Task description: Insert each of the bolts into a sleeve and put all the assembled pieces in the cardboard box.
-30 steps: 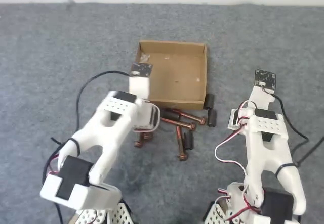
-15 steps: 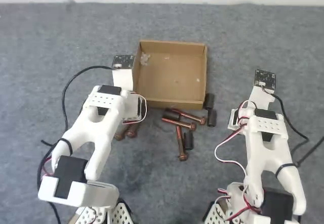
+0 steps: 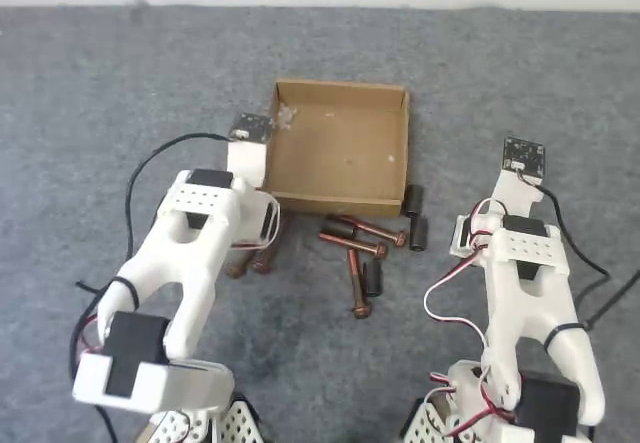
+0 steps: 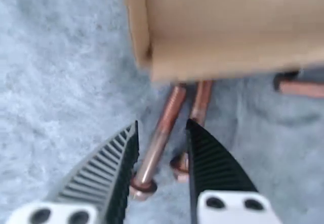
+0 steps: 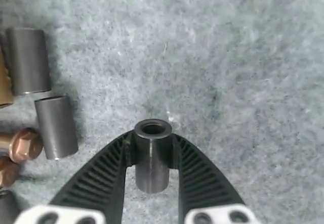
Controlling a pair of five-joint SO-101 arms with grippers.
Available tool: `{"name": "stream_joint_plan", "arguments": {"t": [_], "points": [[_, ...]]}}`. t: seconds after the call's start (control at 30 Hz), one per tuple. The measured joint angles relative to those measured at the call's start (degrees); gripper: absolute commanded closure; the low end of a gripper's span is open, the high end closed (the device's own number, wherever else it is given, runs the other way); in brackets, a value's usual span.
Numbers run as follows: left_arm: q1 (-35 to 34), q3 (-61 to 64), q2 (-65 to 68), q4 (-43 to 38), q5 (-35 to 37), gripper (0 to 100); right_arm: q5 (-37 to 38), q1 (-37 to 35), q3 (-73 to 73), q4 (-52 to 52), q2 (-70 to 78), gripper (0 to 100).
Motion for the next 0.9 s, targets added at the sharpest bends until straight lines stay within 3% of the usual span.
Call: {"name": "stream_joint_plan", "arguments": {"t": [0.23, 0.67, 0.83, 0.9], "points": [[-2.1, 4.7, -4.8, 1.1, -7.0, 86, 0.0, 0.0, 0.0, 0.0, 0.0, 99.1], [-3.3, 16.1, -12.1, -5.5, -7.7, 86, 0.0, 0.0, 0.0, 0.0, 0.0, 99.1], [-4.5, 15.9, -10.2, -5.6, -7.8, 99, 0.0, 0.0, 0.0, 0.0, 0.0, 99.1], [-4.9, 14.6, -8.2, -5.5, -7.9, 99, 0.0, 0.0, 0.0, 0.0, 0.0, 99.1]]}}
